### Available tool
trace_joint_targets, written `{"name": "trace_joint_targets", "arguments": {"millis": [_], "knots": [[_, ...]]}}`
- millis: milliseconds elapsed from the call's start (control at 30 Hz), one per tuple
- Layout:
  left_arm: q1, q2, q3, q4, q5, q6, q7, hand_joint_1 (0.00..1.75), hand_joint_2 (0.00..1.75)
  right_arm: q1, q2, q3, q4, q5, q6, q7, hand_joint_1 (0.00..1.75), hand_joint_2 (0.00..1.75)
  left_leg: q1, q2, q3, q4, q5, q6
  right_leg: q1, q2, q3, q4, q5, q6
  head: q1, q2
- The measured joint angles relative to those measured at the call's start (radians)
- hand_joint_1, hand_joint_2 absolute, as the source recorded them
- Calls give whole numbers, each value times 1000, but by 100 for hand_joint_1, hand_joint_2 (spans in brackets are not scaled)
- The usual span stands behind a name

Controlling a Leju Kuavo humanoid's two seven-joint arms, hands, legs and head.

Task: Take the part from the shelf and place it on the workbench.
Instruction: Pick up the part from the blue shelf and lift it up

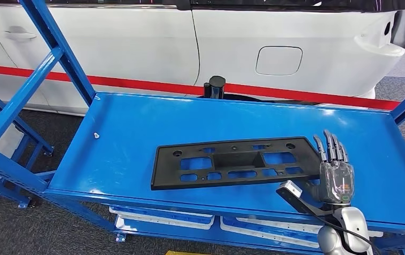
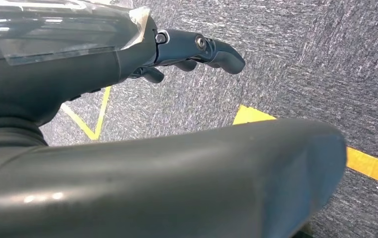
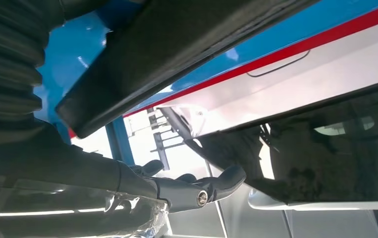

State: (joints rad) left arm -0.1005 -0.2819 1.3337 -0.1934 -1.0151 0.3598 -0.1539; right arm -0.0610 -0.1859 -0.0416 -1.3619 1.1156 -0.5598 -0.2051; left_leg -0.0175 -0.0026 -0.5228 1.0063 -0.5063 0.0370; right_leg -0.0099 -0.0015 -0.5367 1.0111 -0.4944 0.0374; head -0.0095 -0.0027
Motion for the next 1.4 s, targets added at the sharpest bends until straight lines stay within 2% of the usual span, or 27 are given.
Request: {"name": "trace_joint_targets", "arguments": {"millis": [233, 400, 600, 733, 933, 1400], "knots": [[0, 0, 0, 0, -2, 6, 5, 0, 0, -67, 10, 2, 96, -124, -9, -115, 0, 175, 0, 7, 1, -1, 0, 0, 0, 6, 1, 0, 2, 1, 0, 0], [0, 0, 0, 1, -2, 10, 12, 0, 0, -102, 9, 9, 143, -240, 45, -240, 0, 175, 0, 15, 1, -1, 1, 2, 0, 13, -2, 0, 8, 0, 0, 0], [0, 0, 0, 1, -2, 16, 15, 0, 0, -139, 3, 15, 185, -276, 88, -285, 2, 175, -1, 18, 0, 0, 6, 5, 0, 16, -3, -1, 15, 1, 0, 0], [0, 0, 0, 1, -1, 18, 16, 0, 0, -152, 2, 18, 201, -280, 100, -295, 143, 175, -1, 18, 0, 0, 8, 5, 0, 16, -4, -1, 18, 1, 0, 0], [0, 1, 0, 1, 0, 19, 15, 0, 0, -164, -1, 26, 216, -283, 109, -304, 135, 175, -1, 18, 0, 0, 10, 6, 0, 16, -4, -1, 20, 1, 0, 0], [0, 1, 0, 1, 2, 16, 5, 0, 0, -161, -7, 34, 221, -285, 88, -309, 163, 175, -1, 18, 0, 0, 11, 6, 0, 16, -4, -1, 20, 1, 0, 0]]}}
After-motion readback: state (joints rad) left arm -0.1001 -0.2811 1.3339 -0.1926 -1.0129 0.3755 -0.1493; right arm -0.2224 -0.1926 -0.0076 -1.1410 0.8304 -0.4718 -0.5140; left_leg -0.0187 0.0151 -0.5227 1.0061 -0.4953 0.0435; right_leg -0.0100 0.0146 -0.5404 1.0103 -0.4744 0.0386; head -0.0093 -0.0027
